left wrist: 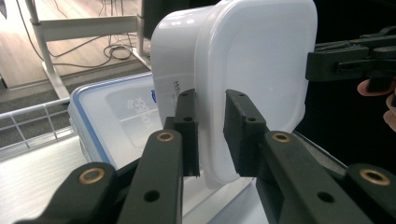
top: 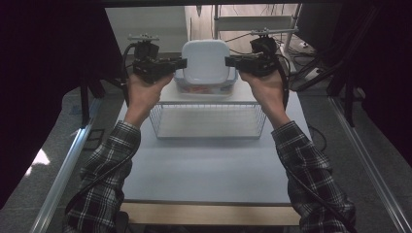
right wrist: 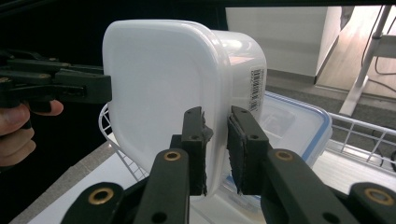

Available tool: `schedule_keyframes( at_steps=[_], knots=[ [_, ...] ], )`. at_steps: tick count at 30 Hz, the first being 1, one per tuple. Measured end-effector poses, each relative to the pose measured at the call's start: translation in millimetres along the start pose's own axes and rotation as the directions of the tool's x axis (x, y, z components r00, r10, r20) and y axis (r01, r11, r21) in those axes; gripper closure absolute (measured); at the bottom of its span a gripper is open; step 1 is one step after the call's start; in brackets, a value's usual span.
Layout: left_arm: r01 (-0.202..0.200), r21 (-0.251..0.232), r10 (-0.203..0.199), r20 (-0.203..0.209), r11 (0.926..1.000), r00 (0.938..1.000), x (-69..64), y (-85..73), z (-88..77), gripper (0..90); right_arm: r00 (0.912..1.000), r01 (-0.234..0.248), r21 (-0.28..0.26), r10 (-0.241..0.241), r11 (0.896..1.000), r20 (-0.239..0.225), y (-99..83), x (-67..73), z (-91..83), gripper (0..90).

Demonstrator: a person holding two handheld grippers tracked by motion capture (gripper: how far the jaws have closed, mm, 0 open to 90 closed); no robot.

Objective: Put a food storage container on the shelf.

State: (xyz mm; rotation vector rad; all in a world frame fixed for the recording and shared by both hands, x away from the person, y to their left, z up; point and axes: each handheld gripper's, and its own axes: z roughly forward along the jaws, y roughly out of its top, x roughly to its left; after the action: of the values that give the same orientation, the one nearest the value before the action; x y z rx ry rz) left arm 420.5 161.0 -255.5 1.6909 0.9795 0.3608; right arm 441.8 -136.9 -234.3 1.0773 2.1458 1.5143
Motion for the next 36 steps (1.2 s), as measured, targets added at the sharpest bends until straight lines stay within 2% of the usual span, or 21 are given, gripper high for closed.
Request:
schedule_keyframes(
  at_steps=[5, 9, 12, 16, 22, 31, 34, 36],
  knots=[
    [-0.009, -0.005, 0.009, 0.016, 1.0000, 0.9998, -1.6, 2.1, 2.2, 68.1, 0.9995, -0.029, -0.004, 0.029, 1.000, -0.012, 0.5, -4.5, 2.9, 72.4],
    [-0.012, -0.007, 0.012, 0.014, 0.9999, 0.9998, -1.4, 4.3, 4.7, 62.2, 0.9996, -0.027, -0.005, 0.027, 1.000, -0.011, 2.2, -5.3, 5.3, 69.6],
    [-0.013, -0.014, 0.013, 0.008, 0.9998, 0.9999, -0.2, 4.9, 7.5, 59.4, 0.9994, -0.031, 0.003, 0.031, 1.000, -0.012, 3.3, -6.3, 8.7, 67.5],
    [-0.030, -0.016, 0.029, -0.024, 0.9994, 0.9993, -1.1, 5.6, 13.1, 54.0, 0.9995, -0.030, 0.006, 0.030, 1.000, -0.007, 2.6, -7.6, 15.1, 64.1],
    [-0.040, -0.002, 0.040, -0.068, 0.9992, 0.9969, -0.4, 5.8, 21.0, 53.5, 0.9992, -0.040, 0.010, 0.040, 0.999, -0.001, 0.5, -11.2, 21.9, 61.1],
    [-0.006, -0.006, 0.006, -0.051, 1.0000, 0.9987, 7.2, 8.6, 25.6, 52.8, 0.9979, -0.063, 0.010, 0.064, 0.998, -0.014, 1.4, -14.9, 27.0, 57.4],
    [-0.023, -0.017, 0.021, -0.081, 0.9996, 0.9965, 8.7, 8.4, 26.6, 51.4, 0.9975, -0.067, 0.007, 0.067, 0.998, -0.024, 0.4, -15.4, 29.1, 54.5],
    [-0.017, -0.025, 0.015, -0.085, 0.9995, 0.9963, 9.2, 8.3, 27.5, 50.8, 0.9970, -0.074, 0.007, 0.074, 0.997, -0.022, -0.2, -15.3, 30.4, 53.3]
  ],
)
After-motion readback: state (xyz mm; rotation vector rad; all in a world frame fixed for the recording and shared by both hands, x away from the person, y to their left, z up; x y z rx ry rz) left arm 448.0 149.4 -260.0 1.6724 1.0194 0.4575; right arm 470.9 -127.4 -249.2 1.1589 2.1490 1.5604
